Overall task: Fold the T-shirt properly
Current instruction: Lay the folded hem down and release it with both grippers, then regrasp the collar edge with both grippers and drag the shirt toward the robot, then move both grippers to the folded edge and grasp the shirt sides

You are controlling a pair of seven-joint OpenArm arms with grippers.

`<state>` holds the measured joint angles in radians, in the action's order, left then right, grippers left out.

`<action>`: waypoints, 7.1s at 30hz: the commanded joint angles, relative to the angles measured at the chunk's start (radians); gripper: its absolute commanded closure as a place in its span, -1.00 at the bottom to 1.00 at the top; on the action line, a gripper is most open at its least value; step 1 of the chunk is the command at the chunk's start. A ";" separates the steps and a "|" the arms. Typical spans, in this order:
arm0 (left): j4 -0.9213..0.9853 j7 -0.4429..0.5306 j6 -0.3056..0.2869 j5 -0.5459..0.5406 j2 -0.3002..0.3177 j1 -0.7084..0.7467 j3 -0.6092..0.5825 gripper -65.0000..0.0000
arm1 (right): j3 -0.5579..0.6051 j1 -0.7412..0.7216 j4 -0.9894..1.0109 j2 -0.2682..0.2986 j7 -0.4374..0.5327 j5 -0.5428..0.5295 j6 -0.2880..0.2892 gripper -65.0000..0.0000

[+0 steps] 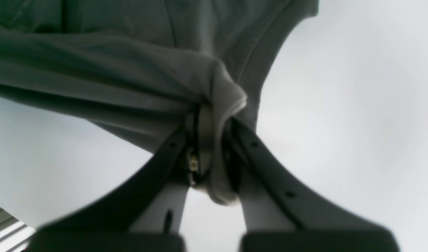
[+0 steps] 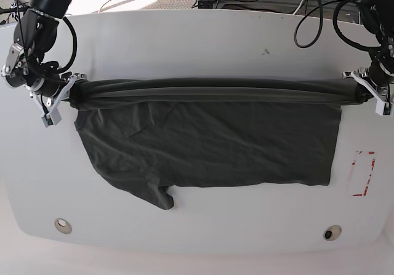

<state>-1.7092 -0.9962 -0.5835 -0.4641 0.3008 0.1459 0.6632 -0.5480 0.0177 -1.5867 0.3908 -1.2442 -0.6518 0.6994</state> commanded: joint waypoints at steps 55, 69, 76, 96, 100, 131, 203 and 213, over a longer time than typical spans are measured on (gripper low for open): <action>0.088 0.153 -0.115 0.158 0.021 -0.068 -0.113 -0.27 | -0.094 0.092 -0.221 -0.115 -0.049 0.108 -0.001 -0.77; 0.212 0.230 -0.115 0.199 0.019 -0.075 -0.135 -0.15 | -0.126 0.075 0.012 -0.105 0.050 0.108 -0.001 -0.77; 0.311 0.231 -0.115 0.199 0.021 -0.078 -0.179 0.40 | -0.126 0.070 0.050 -0.099 0.057 0.108 -0.001 -0.58; 0.122 0.225 -0.115 0.192 0.027 0.166 -0.079 0.73 | -0.054 0.250 -0.114 0.024 0.050 0.097 -0.001 0.47; 0.085 0.225 -0.115 0.196 0.022 0.229 -0.024 0.72 | -0.054 0.322 -0.159 0.026 0.050 0.097 -0.001 0.45; -0.039 0.102 -0.115 0.199 0.021 0.199 0.071 -0.05 | -0.054 0.276 -0.182 -0.031 0.051 0.106 -0.001 -0.59; -0.121 0.099 -0.115 0.241 0.025 0.059 0.042 -0.08 | -0.120 0.259 -0.355 -0.089 0.070 0.010 -0.001 -0.41; -0.016 0.099 -0.115 0.413 -0.030 -0.196 0.040 -0.09 | -0.048 -0.049 -0.065 -0.082 0.070 0.099 -0.001 -0.35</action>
<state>-1.7351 -0.9127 -0.7044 -0.0521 0.2508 -0.0216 0.6983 -0.5961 0.0269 -1.6749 0.2893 -1.1893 -0.5766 0.6979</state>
